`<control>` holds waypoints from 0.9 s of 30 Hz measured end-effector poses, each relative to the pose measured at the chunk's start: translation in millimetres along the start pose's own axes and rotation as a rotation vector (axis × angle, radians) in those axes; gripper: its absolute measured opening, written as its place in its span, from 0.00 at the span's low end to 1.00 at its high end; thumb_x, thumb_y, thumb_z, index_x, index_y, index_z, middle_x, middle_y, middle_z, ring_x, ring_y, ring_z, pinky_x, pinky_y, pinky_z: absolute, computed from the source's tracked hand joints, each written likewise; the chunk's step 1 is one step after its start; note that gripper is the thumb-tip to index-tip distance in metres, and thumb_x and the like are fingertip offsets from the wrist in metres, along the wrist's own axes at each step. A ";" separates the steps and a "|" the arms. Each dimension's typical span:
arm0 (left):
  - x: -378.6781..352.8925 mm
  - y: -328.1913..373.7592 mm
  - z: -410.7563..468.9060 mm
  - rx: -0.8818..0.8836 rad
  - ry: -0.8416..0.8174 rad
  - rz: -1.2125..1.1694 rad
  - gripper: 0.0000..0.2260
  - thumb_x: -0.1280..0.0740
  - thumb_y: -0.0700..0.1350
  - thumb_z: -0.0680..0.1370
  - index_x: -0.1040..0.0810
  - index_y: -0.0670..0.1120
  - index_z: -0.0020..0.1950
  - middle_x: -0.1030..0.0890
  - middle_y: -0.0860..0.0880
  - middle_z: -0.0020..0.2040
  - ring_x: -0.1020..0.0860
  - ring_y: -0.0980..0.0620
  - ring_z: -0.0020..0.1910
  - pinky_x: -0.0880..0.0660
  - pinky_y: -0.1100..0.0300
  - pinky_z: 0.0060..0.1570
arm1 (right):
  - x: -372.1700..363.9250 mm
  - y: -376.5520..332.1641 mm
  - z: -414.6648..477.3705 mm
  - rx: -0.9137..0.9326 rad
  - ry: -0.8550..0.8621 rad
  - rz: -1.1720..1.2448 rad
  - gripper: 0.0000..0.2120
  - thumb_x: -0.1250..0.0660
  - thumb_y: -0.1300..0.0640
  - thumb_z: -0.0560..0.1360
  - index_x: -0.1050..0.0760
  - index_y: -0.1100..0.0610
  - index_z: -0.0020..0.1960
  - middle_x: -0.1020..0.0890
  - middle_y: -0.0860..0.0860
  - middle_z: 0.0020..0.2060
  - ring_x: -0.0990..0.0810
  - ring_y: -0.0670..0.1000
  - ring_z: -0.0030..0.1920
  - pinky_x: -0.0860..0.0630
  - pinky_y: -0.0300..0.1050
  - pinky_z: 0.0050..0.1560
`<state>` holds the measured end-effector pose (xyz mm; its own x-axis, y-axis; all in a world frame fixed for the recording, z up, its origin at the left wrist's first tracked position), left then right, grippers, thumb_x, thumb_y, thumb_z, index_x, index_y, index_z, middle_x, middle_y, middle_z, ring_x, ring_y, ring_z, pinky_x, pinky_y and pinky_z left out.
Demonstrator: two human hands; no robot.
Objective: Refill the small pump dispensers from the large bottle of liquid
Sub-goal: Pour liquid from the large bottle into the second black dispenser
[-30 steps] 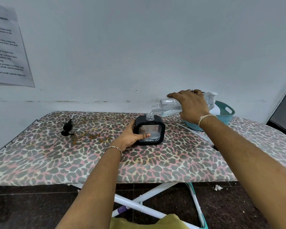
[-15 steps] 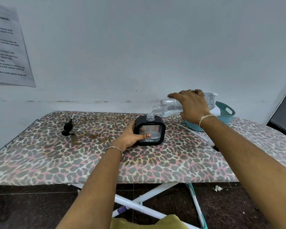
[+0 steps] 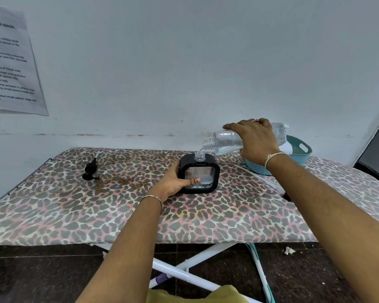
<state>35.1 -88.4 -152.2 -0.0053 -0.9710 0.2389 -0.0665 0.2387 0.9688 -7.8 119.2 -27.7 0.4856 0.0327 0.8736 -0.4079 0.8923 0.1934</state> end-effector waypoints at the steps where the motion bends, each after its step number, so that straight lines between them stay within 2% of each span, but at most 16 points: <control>1: 0.0 -0.1 0.2 0.001 0.000 0.000 0.37 0.23 0.42 0.68 0.38 0.48 0.72 0.27 0.50 0.62 0.29 0.53 0.61 0.33 0.60 0.62 | 0.2 0.3 0.1 -0.001 -0.002 -0.001 0.35 0.32 0.65 0.67 0.34 0.44 0.70 0.21 0.49 0.58 0.25 0.55 0.60 0.40 0.53 0.66; 3: -0.2 0.5 -0.1 0.000 -0.003 -0.001 0.37 0.23 0.42 0.68 0.38 0.47 0.73 0.27 0.49 0.64 0.30 0.52 0.62 0.33 0.59 0.64 | 0.7 0.5 0.2 -0.001 0.000 -0.001 0.35 0.32 0.66 0.67 0.34 0.44 0.70 0.21 0.49 0.57 0.25 0.55 0.60 0.39 0.53 0.65; 9: -0.8 2.0 -2.4 -0.008 -0.004 -0.017 0.37 0.25 0.40 0.69 0.39 0.46 0.73 0.27 0.51 0.60 0.30 0.55 0.58 0.33 0.63 0.59 | 0.3 1.9 0.2 0.005 0.004 -0.011 0.35 0.32 0.65 0.67 0.34 0.44 0.70 0.21 0.49 0.57 0.25 0.55 0.60 0.40 0.53 0.65; 15: -0.9 2.2 -1.6 -0.006 -0.006 -0.019 0.37 0.24 0.40 0.69 0.39 0.47 0.73 0.28 0.48 0.66 0.30 0.54 0.60 0.33 0.61 0.60 | 0.8 1.6 0.7 0.010 0.006 -0.022 0.35 0.32 0.64 0.67 0.34 0.44 0.70 0.21 0.49 0.57 0.25 0.55 0.59 0.39 0.53 0.64; 18: -1.0 3.2 -2.4 -0.008 -0.005 -0.019 0.37 0.24 0.40 0.69 0.39 0.46 0.73 0.27 0.49 0.63 0.30 0.54 0.59 0.33 0.61 0.61 | 0.1 2.0 1.0 0.012 0.009 -0.027 0.35 0.32 0.64 0.66 0.34 0.44 0.70 0.21 0.49 0.58 0.25 0.55 0.60 0.39 0.53 0.64; 22: -0.4 2.1 -2.3 -0.009 -0.003 -0.009 0.37 0.24 0.40 0.69 0.39 0.46 0.73 0.27 0.50 0.61 0.30 0.51 0.64 0.33 0.59 0.64 | 0.1 2.1 0.6 0.012 0.015 -0.024 0.35 0.32 0.65 0.67 0.34 0.44 0.70 0.21 0.49 0.57 0.25 0.55 0.60 0.39 0.53 0.64; 27: -0.7 2.1 -2.7 -0.001 -0.007 -0.015 0.38 0.24 0.40 0.69 0.40 0.46 0.74 0.28 0.47 0.66 0.30 0.52 0.62 0.33 0.58 0.65 | 1.1 1.7 1.3 0.016 0.031 -0.031 0.35 0.31 0.64 0.67 0.34 0.44 0.70 0.21 0.49 0.58 0.25 0.55 0.60 0.39 0.53 0.64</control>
<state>37.6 -87.2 -150.1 -0.0111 -0.9746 0.2235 -0.0655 0.2237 0.9724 -9.0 120.2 -25.9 0.5215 0.0193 0.8531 -0.4048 0.8857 0.2274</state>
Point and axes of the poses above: each hand's wrist, its own z-axis towards the middle knuckle, its own x-axis out of the back of the hand, y = z × x, the point moved 4 cm from there along z, towards the middle knuckle
